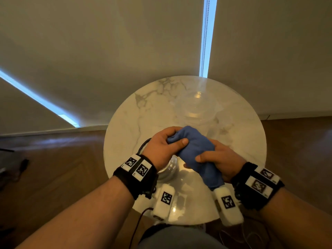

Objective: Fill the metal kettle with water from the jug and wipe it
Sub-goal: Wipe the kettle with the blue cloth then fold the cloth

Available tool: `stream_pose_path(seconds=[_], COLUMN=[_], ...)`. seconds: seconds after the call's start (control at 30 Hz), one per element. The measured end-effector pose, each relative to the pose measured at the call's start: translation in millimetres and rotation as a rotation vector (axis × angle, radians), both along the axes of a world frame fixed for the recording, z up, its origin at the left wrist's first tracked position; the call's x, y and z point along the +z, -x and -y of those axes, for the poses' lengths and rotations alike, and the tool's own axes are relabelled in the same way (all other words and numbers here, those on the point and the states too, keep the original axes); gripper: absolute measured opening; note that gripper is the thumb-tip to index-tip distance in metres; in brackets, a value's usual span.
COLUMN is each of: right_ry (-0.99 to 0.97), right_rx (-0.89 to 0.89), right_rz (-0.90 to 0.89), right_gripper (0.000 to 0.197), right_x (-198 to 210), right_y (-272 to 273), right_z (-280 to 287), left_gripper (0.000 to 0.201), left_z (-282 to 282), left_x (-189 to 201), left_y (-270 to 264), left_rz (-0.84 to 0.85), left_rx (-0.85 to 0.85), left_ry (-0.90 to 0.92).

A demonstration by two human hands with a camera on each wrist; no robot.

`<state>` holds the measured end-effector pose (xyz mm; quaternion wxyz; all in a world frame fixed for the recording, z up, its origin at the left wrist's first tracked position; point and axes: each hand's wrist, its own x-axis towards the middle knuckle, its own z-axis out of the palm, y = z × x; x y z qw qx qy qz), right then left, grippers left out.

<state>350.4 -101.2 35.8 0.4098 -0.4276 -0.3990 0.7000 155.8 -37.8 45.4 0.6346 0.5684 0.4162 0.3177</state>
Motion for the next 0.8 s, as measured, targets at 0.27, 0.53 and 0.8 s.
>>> stream_pose_path(seconds=[0.27, 0.53, 0.8], right_ry=[0.251, -0.060, -0.115], right_rx=[-0.184, -0.094, 0.060], right_rz=[0.194, 0.843, 1.260], right_gripper=[0.034, 0.025, 0.041], right_x=[-43, -67, -85], right_y=[28, 79, 133], right_z=[3, -12, -21], left_gripper=[0.021, 0.080, 0.117], left_z=[-17, -28, -35], left_x=[-49, -84, -98], left_y=[76, 129, 136], left_rz=[-0.506, -0.891, -0.910], left_rx=[0.250, 0.105, -0.200], left_ry=[-0.049, -0.141, -0.278])
